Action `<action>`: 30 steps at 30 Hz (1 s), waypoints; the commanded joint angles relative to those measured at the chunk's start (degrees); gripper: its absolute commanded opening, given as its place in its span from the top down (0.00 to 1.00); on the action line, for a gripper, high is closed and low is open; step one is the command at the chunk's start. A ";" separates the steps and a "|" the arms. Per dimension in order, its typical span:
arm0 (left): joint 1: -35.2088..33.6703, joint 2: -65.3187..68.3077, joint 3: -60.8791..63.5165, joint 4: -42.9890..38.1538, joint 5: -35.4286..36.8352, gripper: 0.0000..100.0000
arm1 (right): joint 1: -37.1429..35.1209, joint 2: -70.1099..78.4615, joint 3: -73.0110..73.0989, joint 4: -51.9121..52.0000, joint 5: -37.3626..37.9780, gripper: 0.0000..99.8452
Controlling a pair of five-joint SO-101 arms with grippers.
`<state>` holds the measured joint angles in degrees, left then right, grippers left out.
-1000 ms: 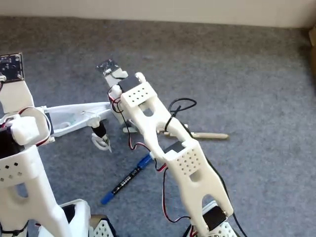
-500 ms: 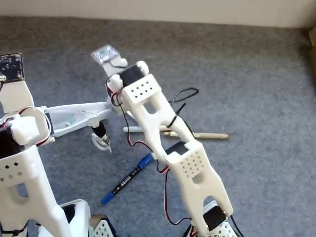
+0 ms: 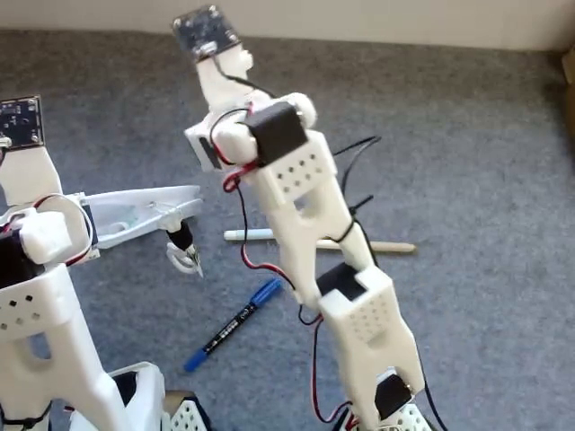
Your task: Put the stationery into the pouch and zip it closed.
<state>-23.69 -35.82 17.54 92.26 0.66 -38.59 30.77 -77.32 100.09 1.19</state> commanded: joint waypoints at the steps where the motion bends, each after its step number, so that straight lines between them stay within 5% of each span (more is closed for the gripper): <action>1: -0.84 1.89 1.19 0.09 0.53 0.99 | 0.75 -9.71 -2.86 1.19 -0.79 0.96; 14: -0.92 1.63 1.19 0.09 0.53 0.99 | -6.02 -44.09 31.52 -4.00 -0.53 0.96; 30: -0.92 1.63 1.19 0.09 0.53 0.99 | -6.20 -60.00 55.87 -27.38 -0.79 0.96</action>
<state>-23.78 -35.82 17.54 92.26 0.66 -44.04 -24.35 -23.96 77.58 1.01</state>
